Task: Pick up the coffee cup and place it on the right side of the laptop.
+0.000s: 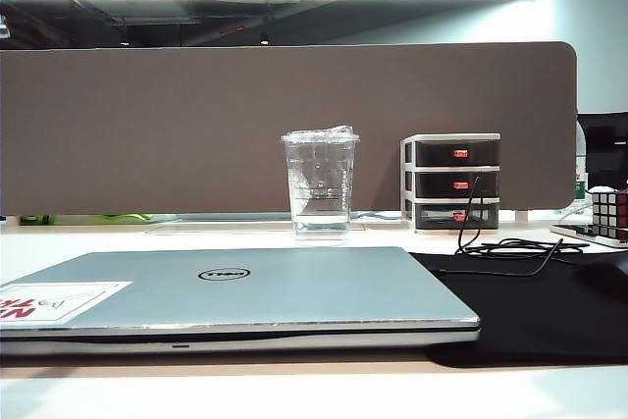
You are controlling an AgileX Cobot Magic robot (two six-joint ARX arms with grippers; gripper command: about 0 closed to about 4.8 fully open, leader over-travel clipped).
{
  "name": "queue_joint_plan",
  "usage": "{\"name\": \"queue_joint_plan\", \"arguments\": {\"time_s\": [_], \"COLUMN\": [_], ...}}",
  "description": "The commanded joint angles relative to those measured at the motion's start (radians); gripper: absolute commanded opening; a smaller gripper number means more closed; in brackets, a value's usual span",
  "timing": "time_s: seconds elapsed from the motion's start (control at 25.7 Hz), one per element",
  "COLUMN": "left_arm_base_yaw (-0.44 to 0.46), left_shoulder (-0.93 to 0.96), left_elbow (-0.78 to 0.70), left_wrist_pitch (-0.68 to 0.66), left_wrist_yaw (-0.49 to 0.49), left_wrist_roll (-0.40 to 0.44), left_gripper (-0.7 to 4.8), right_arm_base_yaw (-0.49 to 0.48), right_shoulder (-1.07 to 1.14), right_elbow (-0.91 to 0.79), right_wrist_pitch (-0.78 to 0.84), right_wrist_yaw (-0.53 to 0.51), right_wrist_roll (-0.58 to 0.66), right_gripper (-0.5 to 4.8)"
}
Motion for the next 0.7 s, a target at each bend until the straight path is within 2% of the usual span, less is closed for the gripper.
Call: {"name": "queue_joint_plan", "arguments": {"time_s": [0.04, 0.16, 0.35, 0.51, 0.54, 0.7], "left_arm_base_yaw": [0.000, 0.001, 0.001, 0.002, 0.001, 0.002], "left_shoulder": [0.005, 0.039, 0.148, 0.293, 0.340, 0.563], "left_elbow": [0.030, 0.090, 0.167, 0.225, 0.240, 0.285], "left_wrist_pitch": [0.023, 0.039, 0.082, 0.098, 0.121, 0.363], "left_wrist_yaw": [0.002, 0.004, 0.010, 0.077, 0.089, 0.091], "left_wrist_roll": [-0.026, -0.043, 0.016, 0.092, 0.100, 0.099], "left_gripper": [4.67, 4.67, 4.69, 4.79, 4.79, 4.79], "right_arm_base_yaw": [0.001, 0.001, 0.001, 0.001, 0.000, 0.000], "right_shoulder": [-0.002, -0.002, -0.002, -0.002, -0.002, -0.002], "right_elbow": [-0.005, -0.005, -0.005, -0.005, -0.005, -0.005], "right_wrist_pitch": [0.018, 0.018, 0.018, 0.018, 0.017, 0.018], "right_wrist_yaw": [-0.005, -0.005, -0.005, -0.005, -0.005, -0.004], "right_wrist_roll": [0.004, 0.004, 0.004, 0.004, 0.004, 0.003], "right_gripper": [-0.01, -0.01, -0.01, -0.01, -0.01, -0.01]}}
